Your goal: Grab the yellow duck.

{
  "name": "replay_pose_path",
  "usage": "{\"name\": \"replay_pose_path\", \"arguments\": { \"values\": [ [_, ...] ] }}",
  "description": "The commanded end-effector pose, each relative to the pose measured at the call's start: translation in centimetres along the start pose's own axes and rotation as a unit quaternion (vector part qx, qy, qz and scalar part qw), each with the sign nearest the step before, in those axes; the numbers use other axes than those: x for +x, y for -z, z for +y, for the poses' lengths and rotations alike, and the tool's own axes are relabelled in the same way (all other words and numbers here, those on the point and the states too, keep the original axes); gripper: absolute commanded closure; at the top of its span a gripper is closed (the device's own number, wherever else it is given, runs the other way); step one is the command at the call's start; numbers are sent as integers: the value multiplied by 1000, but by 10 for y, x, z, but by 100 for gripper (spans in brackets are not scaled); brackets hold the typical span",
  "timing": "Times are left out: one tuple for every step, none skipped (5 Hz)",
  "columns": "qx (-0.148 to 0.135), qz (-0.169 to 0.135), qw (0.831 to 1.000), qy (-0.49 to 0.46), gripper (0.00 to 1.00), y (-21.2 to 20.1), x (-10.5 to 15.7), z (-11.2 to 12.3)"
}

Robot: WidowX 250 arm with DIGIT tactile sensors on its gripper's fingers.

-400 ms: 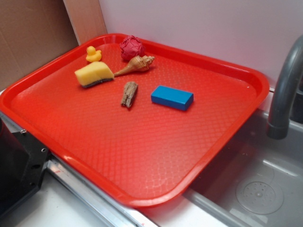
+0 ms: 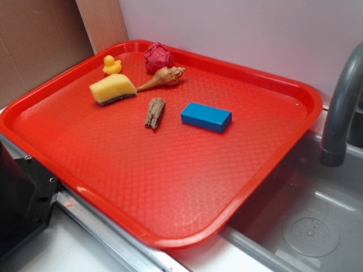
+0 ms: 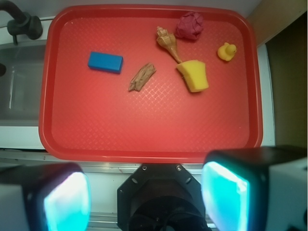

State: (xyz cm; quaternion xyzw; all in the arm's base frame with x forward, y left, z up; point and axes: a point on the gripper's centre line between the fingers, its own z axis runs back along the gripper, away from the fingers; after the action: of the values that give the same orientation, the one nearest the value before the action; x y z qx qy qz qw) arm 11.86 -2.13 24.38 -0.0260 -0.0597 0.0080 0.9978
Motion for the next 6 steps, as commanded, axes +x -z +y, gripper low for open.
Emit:
{"name": "replay_pose_path", "arguments": {
  "values": [
    [-26, -34, 975, -216, 0, 15, 23, 43],
    [-27, -55, 954, -293, 0, 28, 36, 62],
    [-36, -73, 918, -388, 0, 50, 54, 86],
    [-20, -108, 892, -438, 0, 74, 70, 104],
    [3, -126, 874, -469, 0, 98, 88, 123],
    [17, -144, 853, -501, 0, 128, 105, 147]
  ]
}}
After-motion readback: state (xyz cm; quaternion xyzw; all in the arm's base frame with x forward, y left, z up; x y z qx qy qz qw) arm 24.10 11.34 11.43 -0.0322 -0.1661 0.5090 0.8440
